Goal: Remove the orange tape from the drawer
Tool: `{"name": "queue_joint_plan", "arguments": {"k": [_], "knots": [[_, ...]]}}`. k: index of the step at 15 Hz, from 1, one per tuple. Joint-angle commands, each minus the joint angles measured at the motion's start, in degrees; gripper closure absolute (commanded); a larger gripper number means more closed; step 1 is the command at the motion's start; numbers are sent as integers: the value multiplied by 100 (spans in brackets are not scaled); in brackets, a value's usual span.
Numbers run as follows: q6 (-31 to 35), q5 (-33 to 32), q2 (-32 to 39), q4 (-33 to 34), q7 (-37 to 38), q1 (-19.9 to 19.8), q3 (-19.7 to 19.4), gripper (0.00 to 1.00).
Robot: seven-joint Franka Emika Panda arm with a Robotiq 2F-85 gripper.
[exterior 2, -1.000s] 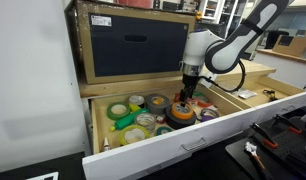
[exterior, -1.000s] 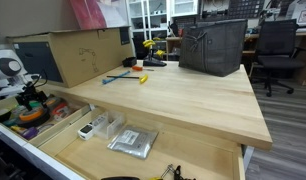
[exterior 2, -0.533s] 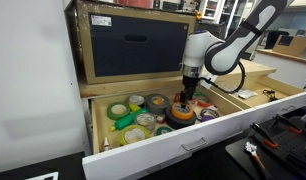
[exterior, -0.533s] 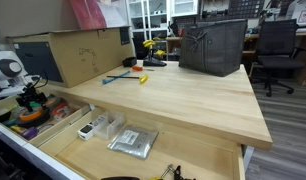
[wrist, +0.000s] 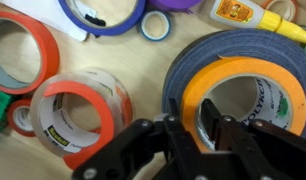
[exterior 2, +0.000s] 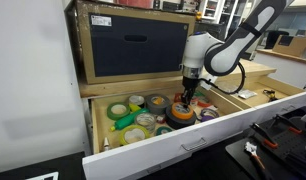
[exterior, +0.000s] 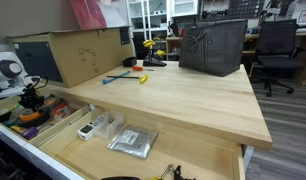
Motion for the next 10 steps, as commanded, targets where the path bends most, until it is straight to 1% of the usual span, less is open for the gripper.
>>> {"name": "queue_joint_plan", "arguments": {"k": [1,2,3,4,7,10], "knots": [[-3,319,5,4,-241,-239,208,99],[16,443,9,3,-295,-311,267,100],[30,552,29,2,-384,-386,335,96],[42,643,44,2,-464,-438,394,96],[88,868,33,-32,-688,-551,570,96],[113,1042,-6,-81,-889,-583,792,96]]}}
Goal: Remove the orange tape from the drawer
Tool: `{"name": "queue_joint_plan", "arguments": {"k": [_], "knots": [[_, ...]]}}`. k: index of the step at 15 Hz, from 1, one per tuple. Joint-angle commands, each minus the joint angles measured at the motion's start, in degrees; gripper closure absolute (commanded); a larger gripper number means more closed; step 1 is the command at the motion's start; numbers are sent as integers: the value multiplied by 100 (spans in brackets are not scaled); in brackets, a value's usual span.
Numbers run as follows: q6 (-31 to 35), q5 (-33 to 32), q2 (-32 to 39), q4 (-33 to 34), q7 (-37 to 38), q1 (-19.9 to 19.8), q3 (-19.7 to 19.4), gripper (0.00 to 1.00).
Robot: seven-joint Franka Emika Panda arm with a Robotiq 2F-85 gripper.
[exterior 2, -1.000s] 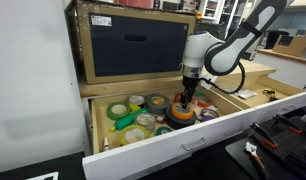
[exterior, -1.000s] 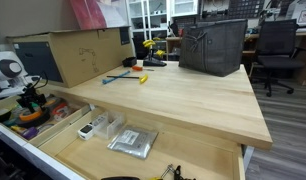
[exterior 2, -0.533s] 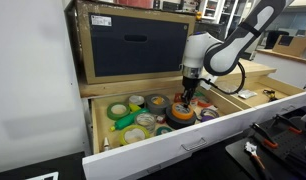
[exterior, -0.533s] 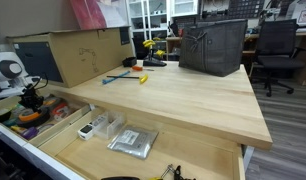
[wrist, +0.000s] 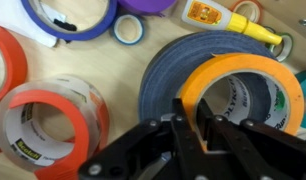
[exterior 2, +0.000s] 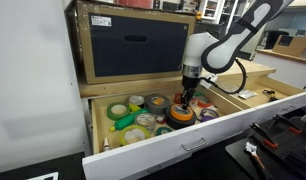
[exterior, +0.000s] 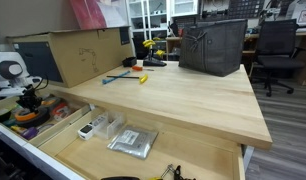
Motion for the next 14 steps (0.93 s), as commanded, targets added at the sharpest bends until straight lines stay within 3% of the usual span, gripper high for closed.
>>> {"name": "queue_joint_plan", "arguments": {"k": [1,4,14], "knots": [[102,282,-61,-94,-311,-64,294,96],[32,303,-189,-159,-326,-51,352,96],[109,41,-945,-829,-148,-218,-74,96]]}}
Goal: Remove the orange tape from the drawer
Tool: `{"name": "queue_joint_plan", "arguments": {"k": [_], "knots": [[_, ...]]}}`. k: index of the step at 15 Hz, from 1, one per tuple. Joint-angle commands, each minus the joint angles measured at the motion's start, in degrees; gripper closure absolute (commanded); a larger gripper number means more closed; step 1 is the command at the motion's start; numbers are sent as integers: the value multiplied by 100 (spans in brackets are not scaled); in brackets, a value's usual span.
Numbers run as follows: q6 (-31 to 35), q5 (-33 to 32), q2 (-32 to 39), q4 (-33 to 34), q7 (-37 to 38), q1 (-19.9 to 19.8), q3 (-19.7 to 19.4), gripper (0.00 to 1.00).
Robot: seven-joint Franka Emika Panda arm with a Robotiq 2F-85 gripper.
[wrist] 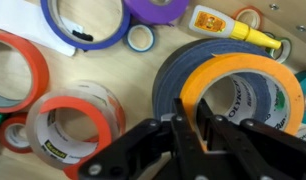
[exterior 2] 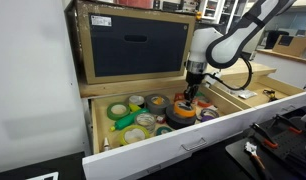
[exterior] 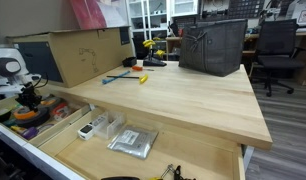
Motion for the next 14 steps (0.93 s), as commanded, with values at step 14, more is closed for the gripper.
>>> {"name": "queue_joint_plan", "arguments": {"k": [14], "knots": [[732,-364,-2007,-1745,88,-743,-663,96]]}}
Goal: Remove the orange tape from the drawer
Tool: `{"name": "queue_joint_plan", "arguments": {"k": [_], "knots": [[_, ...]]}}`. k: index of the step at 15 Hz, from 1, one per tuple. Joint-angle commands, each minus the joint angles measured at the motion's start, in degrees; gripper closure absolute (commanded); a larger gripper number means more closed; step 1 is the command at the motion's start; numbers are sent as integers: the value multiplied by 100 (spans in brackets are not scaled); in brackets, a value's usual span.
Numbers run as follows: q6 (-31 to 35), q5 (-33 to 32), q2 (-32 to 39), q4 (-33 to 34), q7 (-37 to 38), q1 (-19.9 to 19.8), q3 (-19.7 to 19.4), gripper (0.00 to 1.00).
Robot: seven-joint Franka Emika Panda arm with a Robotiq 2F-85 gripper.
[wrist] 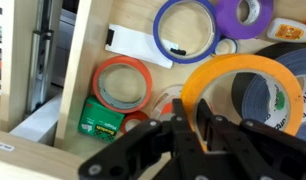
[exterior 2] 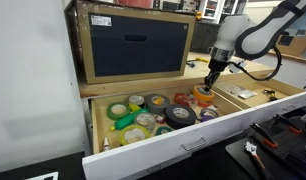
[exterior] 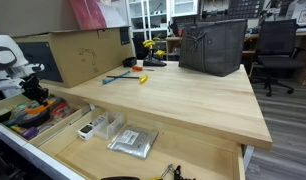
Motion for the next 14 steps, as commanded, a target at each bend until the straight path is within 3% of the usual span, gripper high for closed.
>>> {"name": "queue_joint_plan", "arguments": {"k": [1,14], "knots": [[21,337,-384,-196,-97,-324,-3,96],[-436,959,-393,474,38,-1062,-385,96]]}}
